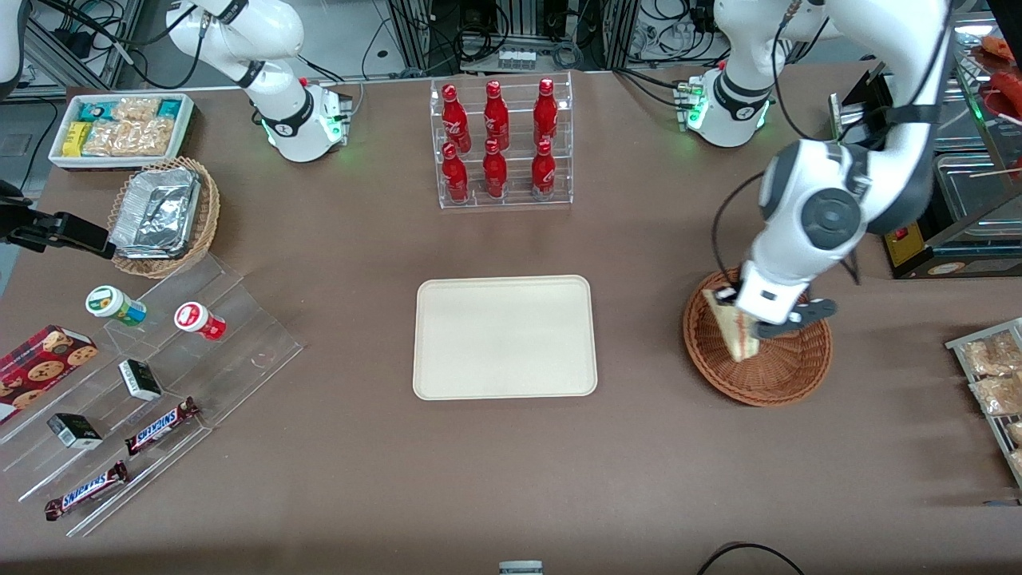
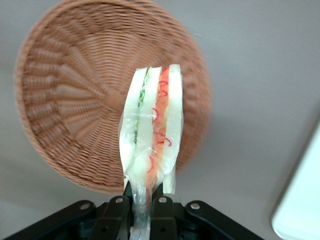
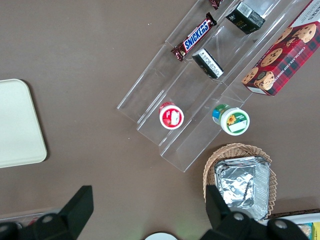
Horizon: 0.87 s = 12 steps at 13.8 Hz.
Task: Place sandwich from basket to tray
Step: 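Lift the sandwich with the left gripper and carry it toward the cream tray, then lower the sandwich onto the cream tray and open the left gripper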
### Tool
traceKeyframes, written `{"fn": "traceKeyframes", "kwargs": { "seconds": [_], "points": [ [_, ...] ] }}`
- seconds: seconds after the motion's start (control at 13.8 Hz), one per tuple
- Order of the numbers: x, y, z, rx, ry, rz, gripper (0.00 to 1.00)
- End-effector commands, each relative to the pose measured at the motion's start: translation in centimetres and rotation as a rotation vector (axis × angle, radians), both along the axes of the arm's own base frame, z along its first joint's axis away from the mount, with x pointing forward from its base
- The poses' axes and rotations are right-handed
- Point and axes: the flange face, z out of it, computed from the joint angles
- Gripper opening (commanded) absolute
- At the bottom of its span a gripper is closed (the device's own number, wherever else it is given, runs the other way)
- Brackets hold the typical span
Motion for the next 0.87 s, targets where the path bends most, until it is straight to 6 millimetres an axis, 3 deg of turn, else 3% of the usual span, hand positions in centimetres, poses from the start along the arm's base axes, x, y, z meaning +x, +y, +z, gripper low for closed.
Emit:
{"fn": "traceKeyframes", "kwargs": {
  "seconds": [0.0, 0.15, 0.44, 0.65, 0.8],
  "points": [
    [-0.7, -5.0, 1.7, 0.004, -0.013, -0.097, 0.0],
    [-1.0, -8.8, 1.5, -0.01, -0.022, -0.156, 0.0],
    [-1.0, -18.5, -1.3, -0.035, -0.008, -0.244, 0.0],
    [-0.6, -24.3, -3.6, -0.056, -0.013, -0.23, 0.0],
    [-0.2, -26.4, -5.3, -0.061, -0.014, -0.221, 0.0]
  ]
}}
